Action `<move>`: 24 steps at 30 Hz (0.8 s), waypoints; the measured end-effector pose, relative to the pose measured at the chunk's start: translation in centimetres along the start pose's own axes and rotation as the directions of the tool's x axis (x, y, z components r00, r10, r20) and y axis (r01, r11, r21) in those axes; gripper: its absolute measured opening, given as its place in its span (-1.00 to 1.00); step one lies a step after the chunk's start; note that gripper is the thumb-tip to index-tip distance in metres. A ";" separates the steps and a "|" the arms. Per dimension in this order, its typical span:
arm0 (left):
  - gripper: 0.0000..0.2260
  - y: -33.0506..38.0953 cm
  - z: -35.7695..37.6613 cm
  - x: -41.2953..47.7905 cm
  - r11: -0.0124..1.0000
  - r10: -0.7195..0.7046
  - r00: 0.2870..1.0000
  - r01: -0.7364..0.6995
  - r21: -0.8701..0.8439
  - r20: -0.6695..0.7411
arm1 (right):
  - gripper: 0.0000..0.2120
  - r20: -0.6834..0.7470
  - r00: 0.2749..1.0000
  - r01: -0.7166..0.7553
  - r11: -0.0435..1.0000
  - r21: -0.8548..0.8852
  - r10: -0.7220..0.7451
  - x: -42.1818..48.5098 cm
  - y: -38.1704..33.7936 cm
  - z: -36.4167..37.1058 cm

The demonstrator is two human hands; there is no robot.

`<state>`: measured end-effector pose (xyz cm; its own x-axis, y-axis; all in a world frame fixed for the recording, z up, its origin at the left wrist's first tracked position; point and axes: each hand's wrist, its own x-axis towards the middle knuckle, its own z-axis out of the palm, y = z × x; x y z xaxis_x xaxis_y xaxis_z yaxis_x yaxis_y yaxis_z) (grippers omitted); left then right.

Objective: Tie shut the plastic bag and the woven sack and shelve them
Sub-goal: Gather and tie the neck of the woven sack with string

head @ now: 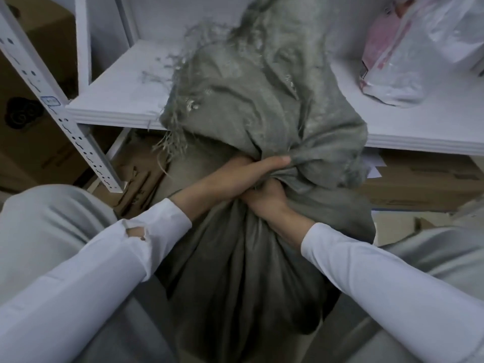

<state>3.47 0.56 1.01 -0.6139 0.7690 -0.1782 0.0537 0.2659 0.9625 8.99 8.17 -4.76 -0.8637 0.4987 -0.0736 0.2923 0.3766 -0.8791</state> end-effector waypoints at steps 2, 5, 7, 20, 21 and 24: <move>-0.84 0.1 -1.3 -0.1 0.966 0.037 0.998 -0.047 0.253 0.046 | -0.77 -0.122 0.993 0.012 0.999 0.049 -0.006 0.6 0.2 0.2; -0.54 -0.4 -4.2 -0.4 0.677 0.226 0.970 -0.222 0.701 0.090 | -0.76 -0.144 0.984 -0.063 0.958 0.279 0.107 1.9 0.8 -0.4; -0.44 -0.9 -6.3 -0.7 0.286 0.463 0.874 -0.306 0.908 0.149 | -0.65 -0.097 0.977 -0.155 0.947 0.281 0.189 2.7 1.1 -1.1; -0.49 -5.5 -4.5 -0.3 -0.400 0.607 0.632 -0.282 0.872 0.483 | -0.61 0.379 0.914 -0.093 0.984 -0.154 0.146 1.2 0.3 -2.7; -0.51 -5.6 -4.3 -0.2 -0.382 0.611 0.628 -0.300 0.874 0.482 | -0.61 0.406 0.901 -0.077 0.977 -0.200 0.154 1.3 0.3 -2.7; -0.56 -5.8 -4.0 0.2 -0.355 0.642 0.600 -0.320 0.878 0.478 | -0.55 0.466 0.874 -0.029 0.973 -0.229 0.135 1.3 0.1 -3.0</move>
<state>-0.07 -3.13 -3.78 0.0427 0.9096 0.4133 0.8693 0.1701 -0.4641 9.16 11.20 -3.54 -0.9070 0.1233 -0.4027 0.4032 0.5307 -0.7455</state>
